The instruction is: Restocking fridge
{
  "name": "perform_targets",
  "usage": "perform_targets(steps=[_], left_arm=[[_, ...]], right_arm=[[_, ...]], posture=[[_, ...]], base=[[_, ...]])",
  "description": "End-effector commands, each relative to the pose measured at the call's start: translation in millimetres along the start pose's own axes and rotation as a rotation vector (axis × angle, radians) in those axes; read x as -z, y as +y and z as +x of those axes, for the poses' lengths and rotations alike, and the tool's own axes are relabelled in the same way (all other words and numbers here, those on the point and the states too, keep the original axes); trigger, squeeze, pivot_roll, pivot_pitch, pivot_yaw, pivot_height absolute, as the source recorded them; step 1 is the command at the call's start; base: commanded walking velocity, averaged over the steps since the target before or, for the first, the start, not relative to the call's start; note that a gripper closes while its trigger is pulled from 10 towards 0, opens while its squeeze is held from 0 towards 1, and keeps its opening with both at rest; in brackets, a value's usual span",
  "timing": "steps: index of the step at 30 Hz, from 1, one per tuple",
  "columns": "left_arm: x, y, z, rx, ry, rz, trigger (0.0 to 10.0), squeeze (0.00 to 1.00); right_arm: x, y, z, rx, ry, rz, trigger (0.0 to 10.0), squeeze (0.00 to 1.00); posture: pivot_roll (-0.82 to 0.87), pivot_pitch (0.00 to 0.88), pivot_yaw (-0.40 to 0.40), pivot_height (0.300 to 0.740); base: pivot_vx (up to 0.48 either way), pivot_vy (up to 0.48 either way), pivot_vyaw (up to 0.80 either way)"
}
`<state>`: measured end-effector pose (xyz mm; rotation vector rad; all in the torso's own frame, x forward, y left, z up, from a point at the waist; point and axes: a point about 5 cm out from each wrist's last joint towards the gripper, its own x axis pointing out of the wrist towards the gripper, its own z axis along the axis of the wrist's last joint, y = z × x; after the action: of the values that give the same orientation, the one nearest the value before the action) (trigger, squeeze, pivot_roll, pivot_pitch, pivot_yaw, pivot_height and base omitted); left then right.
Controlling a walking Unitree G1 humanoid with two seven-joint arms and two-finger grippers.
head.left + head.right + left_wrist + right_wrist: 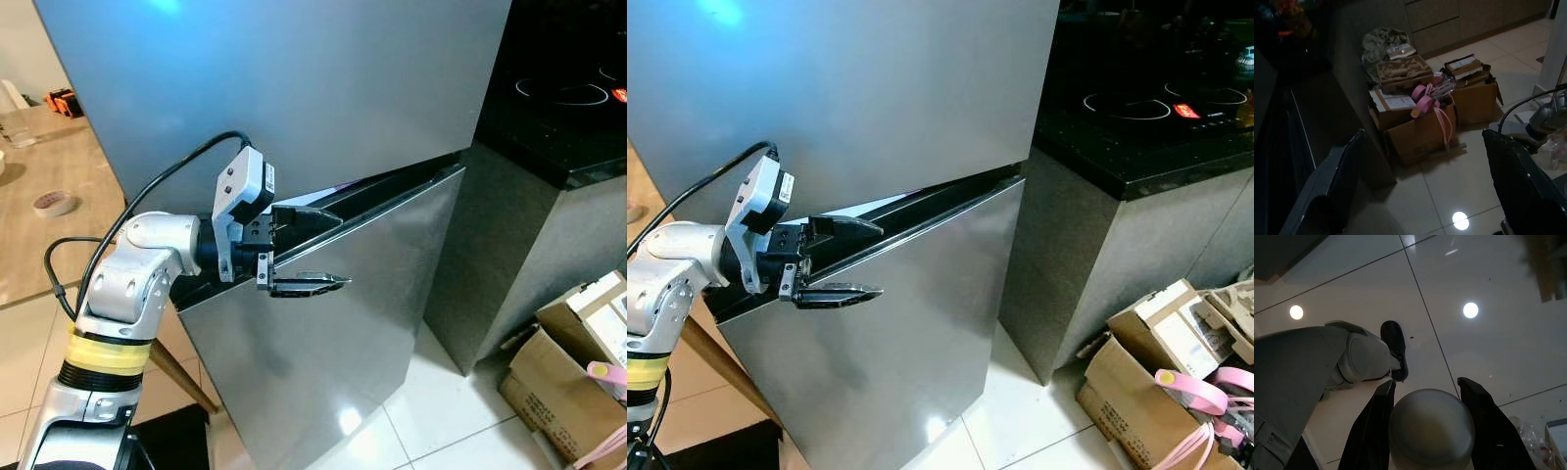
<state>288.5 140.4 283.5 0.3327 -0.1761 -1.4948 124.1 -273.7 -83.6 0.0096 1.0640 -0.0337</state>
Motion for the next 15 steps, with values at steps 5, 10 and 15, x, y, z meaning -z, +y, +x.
perform_targets(steps=[5, 10, 15], left_arm=[[-22, 6.5, -5.5, -0.109, -0.185, 0.038, 10.0, 0.0], [-22, 20.2, -15.2, -0.302, -0.258, 0.032, 10.0, 0.0], [-19, 18.9, -37.7, -0.447, -0.463, -0.041, 10.0, 0.0]], right_arm=[[1, -0.5, -0.3, 0.001, 0.005, -0.004, 10.0, 0.0], [1, -0.8, -0.4, 0.002, 0.005, -0.004, 10.0, 0.0], [1, -0.5, -0.3, 0.001, 0.005, -0.002, 10.0, 0.0]], posture=[[-0.12, 0.021, 0.012, 0.74], [-0.12, 0.021, 0.012, 0.74], [-0.12, 0.026, 0.022, 0.74]], base=[[0.0, 0.0, 0.0], [0.0, 0.0, 0.0], [0.0, 0.0, 0.0]])
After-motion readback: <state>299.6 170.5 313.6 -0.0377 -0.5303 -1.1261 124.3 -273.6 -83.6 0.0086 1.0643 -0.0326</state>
